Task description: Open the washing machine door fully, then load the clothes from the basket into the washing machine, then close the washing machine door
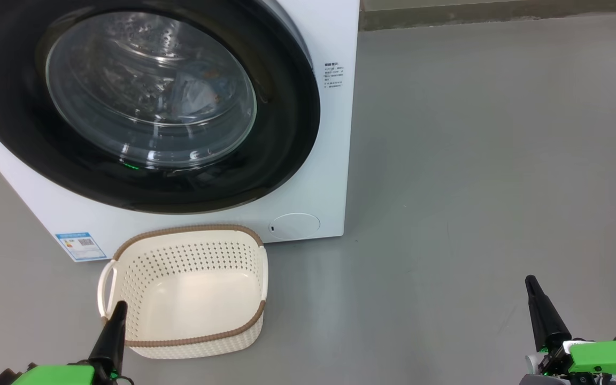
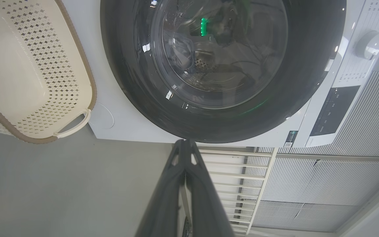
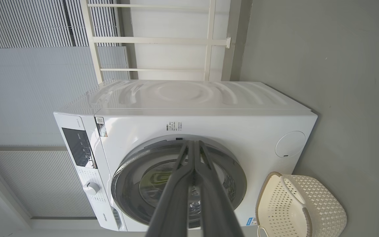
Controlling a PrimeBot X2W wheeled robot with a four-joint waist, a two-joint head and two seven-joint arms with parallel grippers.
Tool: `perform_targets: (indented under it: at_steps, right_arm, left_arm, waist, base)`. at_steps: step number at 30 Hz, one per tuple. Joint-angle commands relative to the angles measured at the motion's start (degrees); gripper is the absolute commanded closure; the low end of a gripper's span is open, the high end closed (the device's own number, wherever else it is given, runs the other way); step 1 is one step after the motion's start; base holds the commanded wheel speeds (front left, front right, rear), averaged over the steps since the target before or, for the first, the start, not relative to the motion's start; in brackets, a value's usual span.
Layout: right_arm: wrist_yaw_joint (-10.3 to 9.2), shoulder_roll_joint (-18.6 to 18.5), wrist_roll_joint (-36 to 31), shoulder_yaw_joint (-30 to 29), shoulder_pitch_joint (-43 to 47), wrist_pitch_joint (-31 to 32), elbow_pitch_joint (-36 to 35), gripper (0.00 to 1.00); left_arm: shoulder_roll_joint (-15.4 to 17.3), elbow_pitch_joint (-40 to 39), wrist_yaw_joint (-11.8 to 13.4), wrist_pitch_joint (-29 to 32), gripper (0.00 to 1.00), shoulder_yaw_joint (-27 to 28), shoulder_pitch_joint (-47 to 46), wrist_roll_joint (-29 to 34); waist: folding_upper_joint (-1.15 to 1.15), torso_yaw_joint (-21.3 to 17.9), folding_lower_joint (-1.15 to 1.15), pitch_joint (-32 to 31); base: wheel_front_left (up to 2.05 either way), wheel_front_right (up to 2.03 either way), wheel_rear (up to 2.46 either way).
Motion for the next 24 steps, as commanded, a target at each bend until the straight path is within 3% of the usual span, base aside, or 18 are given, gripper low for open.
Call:
perform_targets:
  at_steps: [1, 24]
  right_arm:
    - [0.09, -0.14, -0.13, 1.19, -2.56, 0.33, -1.39, 1.0]
    - [0.09, -0.08, -0.21, 1.1, -2.57, 0.4, -1.38, 1.0]
  left_arm:
    - [0.86, -1.07, -0.57, 0.13, 1.0, 1.96, -2.47, 0.22]
    - [0.77, -1.06, -0.57, 0.23, 1.0, 2.09, -2.48, 0.33]
  waist:
    - [0.0, 0.0, 0.0, 0.0]
    - [0.0, 0.0, 0.0, 0.0]
  base:
    - [0.0, 0.0, 0.0]
    - [0.0, 0.0, 0.0]
